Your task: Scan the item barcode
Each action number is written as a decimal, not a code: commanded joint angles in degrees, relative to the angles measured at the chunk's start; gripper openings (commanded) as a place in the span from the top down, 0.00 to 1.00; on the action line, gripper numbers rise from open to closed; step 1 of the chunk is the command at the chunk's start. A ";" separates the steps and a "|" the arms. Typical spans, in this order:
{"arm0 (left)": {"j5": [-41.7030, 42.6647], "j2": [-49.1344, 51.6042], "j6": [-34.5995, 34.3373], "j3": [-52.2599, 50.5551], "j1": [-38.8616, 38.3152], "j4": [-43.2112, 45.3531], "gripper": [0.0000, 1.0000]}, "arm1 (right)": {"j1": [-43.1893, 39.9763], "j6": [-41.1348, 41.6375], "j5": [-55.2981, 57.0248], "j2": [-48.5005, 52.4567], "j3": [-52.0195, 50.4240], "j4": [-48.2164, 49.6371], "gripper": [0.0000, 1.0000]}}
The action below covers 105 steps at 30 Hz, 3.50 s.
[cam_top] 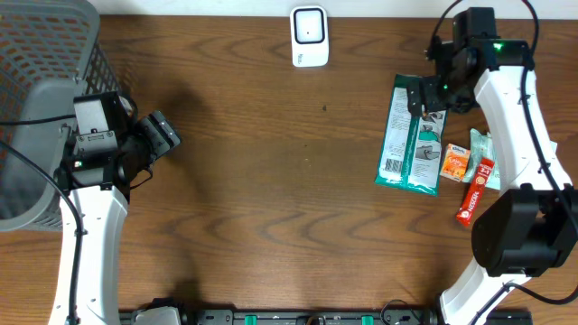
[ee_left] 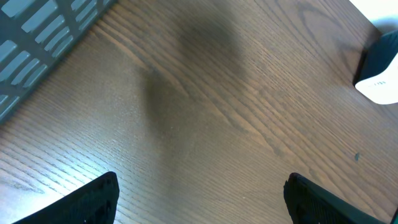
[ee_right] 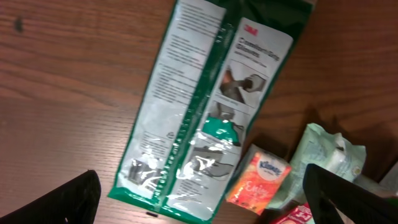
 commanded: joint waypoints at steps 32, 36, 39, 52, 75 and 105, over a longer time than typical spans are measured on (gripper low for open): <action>-0.55 -0.02 0.15 -0.20 0.20 -0.11 0.14 | 16.79 0.13 -7.41 -57.61 -1.16 4.31 0.01; -0.55 -0.02 0.15 -0.22 0.20 -0.11 0.14 | 16.79 0.28 -8.07 -64.76 -4.94 5.22 0.01; -0.55 -0.02 0.15 -0.22 0.20 -0.11 0.14 | 16.63 1.25 -8.09 -71.19 -10.75 7.98 0.01; -0.55 -0.02 0.15 -0.20 0.20 -0.09 0.14 | 15.32 5.20 -9.31 -98.79 -50.71 32.54 0.01; -0.55 -0.02 0.15 -0.22 0.20 -0.11 0.14 | 13.99 5.73 -9.03 -109.24 -95.54 84.72 0.01; -0.55 -0.02 0.15 -0.22 0.20 -0.11 0.14 | 6.82 -10.60 -2.62 -109.24 -101.72 62.23 0.01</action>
